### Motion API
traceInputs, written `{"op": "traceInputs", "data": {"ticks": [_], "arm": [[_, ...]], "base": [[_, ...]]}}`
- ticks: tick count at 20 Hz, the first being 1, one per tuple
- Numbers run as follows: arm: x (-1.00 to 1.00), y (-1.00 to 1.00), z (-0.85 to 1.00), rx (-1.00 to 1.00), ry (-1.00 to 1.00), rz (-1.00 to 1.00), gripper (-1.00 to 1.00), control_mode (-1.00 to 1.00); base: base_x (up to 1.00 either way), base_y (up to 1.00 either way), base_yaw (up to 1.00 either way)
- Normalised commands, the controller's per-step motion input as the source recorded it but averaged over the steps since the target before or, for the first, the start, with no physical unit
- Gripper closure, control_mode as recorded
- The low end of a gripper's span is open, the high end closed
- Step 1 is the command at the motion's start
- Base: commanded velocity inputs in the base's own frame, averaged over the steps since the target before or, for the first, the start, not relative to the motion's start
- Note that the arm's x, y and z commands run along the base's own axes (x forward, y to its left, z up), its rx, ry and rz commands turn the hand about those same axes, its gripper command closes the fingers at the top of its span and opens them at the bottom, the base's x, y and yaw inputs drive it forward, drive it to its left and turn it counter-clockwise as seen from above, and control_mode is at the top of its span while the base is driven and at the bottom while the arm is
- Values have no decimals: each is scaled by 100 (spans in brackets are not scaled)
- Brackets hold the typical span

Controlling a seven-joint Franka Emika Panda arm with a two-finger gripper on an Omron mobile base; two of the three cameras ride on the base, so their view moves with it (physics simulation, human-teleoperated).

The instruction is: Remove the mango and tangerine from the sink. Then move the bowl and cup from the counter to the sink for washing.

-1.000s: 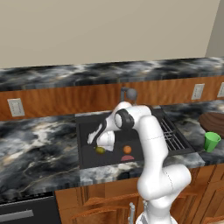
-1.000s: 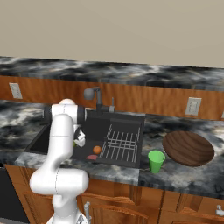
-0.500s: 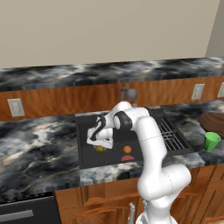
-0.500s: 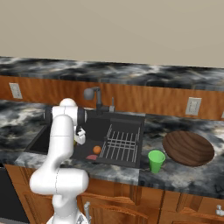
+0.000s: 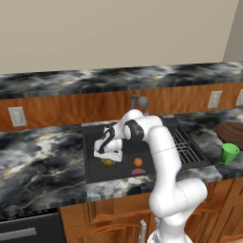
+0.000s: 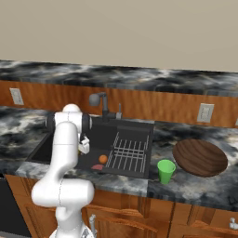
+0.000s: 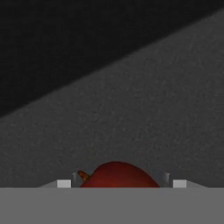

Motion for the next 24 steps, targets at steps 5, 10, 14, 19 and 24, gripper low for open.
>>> {"op": "traceInputs", "data": {"ticks": [5, 10, 14, 19, 24], "arm": [[-16, 0, 11, 0, -18, 0, 100, -100], [-17, -5, 23, 0, -20, -1, 100, -100], [-22, -4, 26, 0, -11, -2, 100, -100], [-22, -4, 32, 0, -2, -1, 100, -100], [-14, 0, 43, 0, 0, -1, 100, -100]], "base": [[0, 0, 0], [0, 0, 0], [0, 0, 0], [0, 0, 0], [0, 0, 0]]}}
